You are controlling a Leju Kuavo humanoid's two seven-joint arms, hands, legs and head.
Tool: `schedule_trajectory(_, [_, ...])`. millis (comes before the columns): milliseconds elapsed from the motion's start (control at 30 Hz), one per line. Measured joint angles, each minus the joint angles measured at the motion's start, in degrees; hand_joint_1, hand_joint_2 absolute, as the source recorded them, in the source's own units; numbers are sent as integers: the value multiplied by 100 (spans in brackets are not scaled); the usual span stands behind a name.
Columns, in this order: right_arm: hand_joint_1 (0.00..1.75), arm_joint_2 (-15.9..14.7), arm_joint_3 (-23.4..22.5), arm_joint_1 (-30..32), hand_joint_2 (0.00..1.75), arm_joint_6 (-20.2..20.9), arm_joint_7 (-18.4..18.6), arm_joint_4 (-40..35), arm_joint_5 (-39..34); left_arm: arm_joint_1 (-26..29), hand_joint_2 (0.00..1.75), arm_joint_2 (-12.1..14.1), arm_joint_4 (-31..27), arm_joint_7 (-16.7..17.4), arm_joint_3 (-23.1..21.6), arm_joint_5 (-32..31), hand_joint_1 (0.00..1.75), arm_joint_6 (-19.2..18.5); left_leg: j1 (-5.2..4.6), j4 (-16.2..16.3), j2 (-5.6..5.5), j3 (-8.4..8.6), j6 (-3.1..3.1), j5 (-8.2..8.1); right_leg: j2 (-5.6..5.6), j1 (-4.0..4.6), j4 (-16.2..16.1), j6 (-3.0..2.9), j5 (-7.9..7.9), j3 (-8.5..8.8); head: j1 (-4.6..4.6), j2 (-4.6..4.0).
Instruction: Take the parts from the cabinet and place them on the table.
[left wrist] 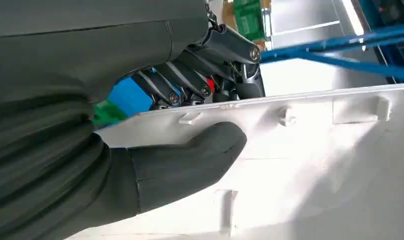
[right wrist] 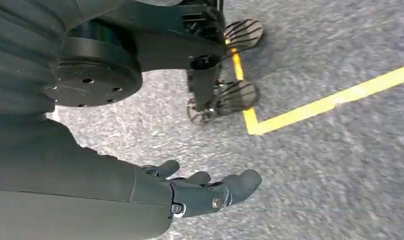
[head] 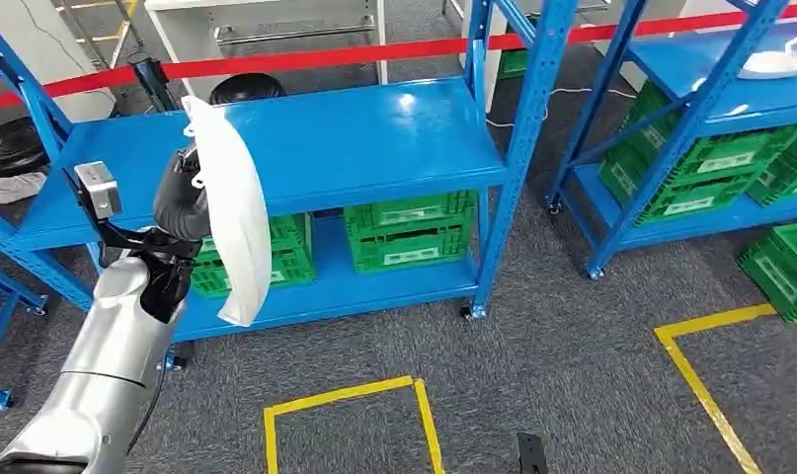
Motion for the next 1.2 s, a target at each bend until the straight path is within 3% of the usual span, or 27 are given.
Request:
schedule_trajectory(33, [0, -2, -2, 1, 175, 7, -4, 0, 0, -6, 175, -2, 20, -9, -17, 0, 175, -4, 8, 422, 0, -78, -22, -229, 0, 0, 6, 3, 65, -81, 0, 0])
schedule_trajectory(67, [0, -4, -4, 1, 175, 9, -13, 0, 0, -7, 175, -2, 35, -11, -37, 0, 175, -9, 16, 768, 0, -119, -40, -289, 1, -1, 11, 8, 126, -163, 0, 0])
schedule_trajectory(133, [0, -9, -7, 12, 175, 11, -15, 0, 9, -8, 175, -2, 70, -13, -57, -2, 175, -11, 32, 833, 0, 90, -49, 103, 0, -5, 26, 32, 252, -335, -2, 0])
schedule_trajectory(167, [0, -9, -7, 16, 175, 11, -15, 0, 18, -13, 175, -2, 76, -15, -74, -2, 175, -11, 33, 519, 1, 352, -46, 335, 1, -9, 41, 52, 306, -410, -2, 0])
schedule_trajectory(200, [0, -9, -7, 17, 175, 11, -13, 0, 17, -22, 175, -2, 76, -17, -89, -2, 175, -11, 35, 63, 0, 693, -37, 431, 2, -15, 55, 73, 354, -468, -2, 0])
schedule_trajectory(267, [0, -9, -7, 15, 175, 9, -9, 0, 22, -66, 175, -9, 74, -20, -109, -4, 175, -11, -1, -962, -20, 1389, 14, 84, 11, 7, 83, 144, 434, -526, -3, 0])
schedule_trajectory(300, [0, -11, -7, 15, 175, 9, -4, 0, 22, -86, 175, -11, 79, -28, -120, -4, 175, -11, -16, -1014, -28, 1394, 72, 45, 6, 5, 54, 179, 501, -529, 0, 0])
schedule_trajectory(333, [0, -11, -7, 14, 175, 7, 15, 0, 26, -101, 175, -9, 87, -31, -133, -2, 175, -11, -30, -1014, -33, 1337, 98, 82, 2, -10, 34, 209, 561, -534, -7, 0])
schedule_trajectory(400, [0, -11, -7, 36, 175, -9, 37, 7, 37, -102, 175, -11, 114, -28, -142, -2, 175, -11, -13, -1027, -21, 1240, 224, 191, 16, -6, 6, 295, 625, -584, -11, 0])
schedule_trajectory(433, [0, -11, -9, 33, 175, -7, 39, 9, 37, -110, 175, -22, 122, -28, -151, -4, 175, -11, 0, -1026, 3, 1180, 280, 265, 15, -24, 105, 319, 426, -659, -9, 0])
schedule_trajectory(500, [0, -11, -11, 39, 175, 101, -18, 7, -20, -110, 175, -31, 122, -39, -164, -4, 175, -11, -8, -1009, 1, 982, 336, 412, 14, -17, 826, 332, -324, -902, 15, 0])
schedule_trajectory(533, [0, -11, -13, 33, 175, 114, -48, 7, -39, -105, 175, -31, 122, -48, -164, 2, 175, -20, -20, -994, 1, 886, 352, 482, 15, -14, 1280, 345, -585, -1016, 13, 0])
schedule_trajectory(567, [0, -11, -26, 27, 175, 120, -63, 9, -68, -101, 175, -31, 124, -59, -166, 20, 175, -28, -32, -971, 2, 781, 358, 548, 14, -14, 1691, 349, -696, -1093, 13, 0])
schedule_trajectory(600, [0, -11, -42, 27, 175, 120, -59, 9, -83, -95, 175, -31, 125, -61, -166, 24, 175, -28, -42, -937, 3, 670, 356, 610, 15, -14, 1927, 342, -600, -1084, 15, 0])
schedule_trajectory(633, [0, -11, -55, 28, 175, 109, -48, 9, -107, -94, 175, -31, 125, -61, -166, 24, 175, -28, -50, -904, 3, 568, 351, 659, 14, -12, 1908, 326, -391, -974, 13, 0])
schedule_trajectory(700, [0, -13, -74, 27, 175, 90, -33, 7, -129, -97, 175, -26, 120, -61, -166, 24, 175, -22, -67, -832, 1, 377, 333, 756, 15, 3, 1256, 264, -5, -425, 15, 0])
schedule_trajectory(733, [0, -18, -92, 15, 175, 83, -33, 7, -129, -99, 175, -26, 100, -59, -166, 24, 175, -15, -65, -790, -2, 318, 318, 798, 18, 21, 714, 216, -67, -7, 13, 0])
schedule_trajectory(767, [0, -24, -96, 6, 175, 76, -33, 7, -129, -102, 175, -22, 72, -61, -166, 24, 175, -9, -86, -766, -9, 263, 282, 831, 17, 51, 194, 167, -365, 317, 15, 0])
schedule_trajectory(800, [0, -24, -98, 0, 175, 72, -33, 7, -129, -109, 175, -17, 61, -59, -166, 24, 175, 0, -79, -772, 0, 266, 246, 876, 26, 60, 63, 192, -404, 382, 0, 0])
schedule_trajectory(900, [0, -22, -153, 10, 175, 68, -39, 7, -233, -104, 175, -13, 55, -26, -173, 26, 175, 22, -73, -852, -3, 239, 136, 1061, 28, 63, 10, 110, -238, 273, 24, 0])
schedule_trajectory(933, [0, -15, -210, 7, 175, 79, -59, 7, -361, -102, 175, 11, 55, -13, -173, 42, 175, 22, -43, -805, -14, 199, 108, 941, -8, 25, -10, 66, -155, 225, 33, 0])
schedule_trajectory(967, [0, -15, -267, 4, 175, 79, -61, 7, -470, -108, 175, 24, 55, 7, -175, 50, 175, 22, -48, -620, -18, 113, 76, 619, -3, 21, -10, 32, -86, 143, 11, 0])
schedule_trajectory(1033, [0, -9, -405, 6, 175, 79, -87, 7, -617, -109, 175, 35, 37, 39, -175, 92, 175, 18, -15, 208, -17, -105, 10, -92, -8, 15, -6, 27, 64, -38, 0, 0])
schedule_trajectory(1067, [0, -7, -448, 6, 175, 85, -96, 7, -634, -104, 175, 39, 37, 46, -177, 94, 175, 18, -8, 641, -16, -180, -11, -270, -9, 15, -2, 31, 140, -139, -2, 0])
schedule_trajectory(1100, [0, -4, -488, 4, 175, 94, -113, 7, -640, -93, 175, 42, 35, 52, -181, 94, 175, 15, 1, 931, -17, -182, -23, -242, -13, 13, 2, 35, 215, -240, -2, 0])
schedule_trajectory(1133, [0, 0, -509, 4, 175, 101, -122, 7, -643, -80, 175, 50, 26, 61, -186, 92, 175, 13, 8, 982, -17, -89, -31, -50, -18, 9, 8, 43, 283, -332, 0, 0])
schedule_trajectory(1200, [0, 20, -566, 7, 175, 131, -153, 7, -656, -77, 175, 63, -18, 72, -186, 87, 175, 13, 14, 487, -16, 392, -24, 406, -16, -1, 19, 82, 390, -511, -2, 0])
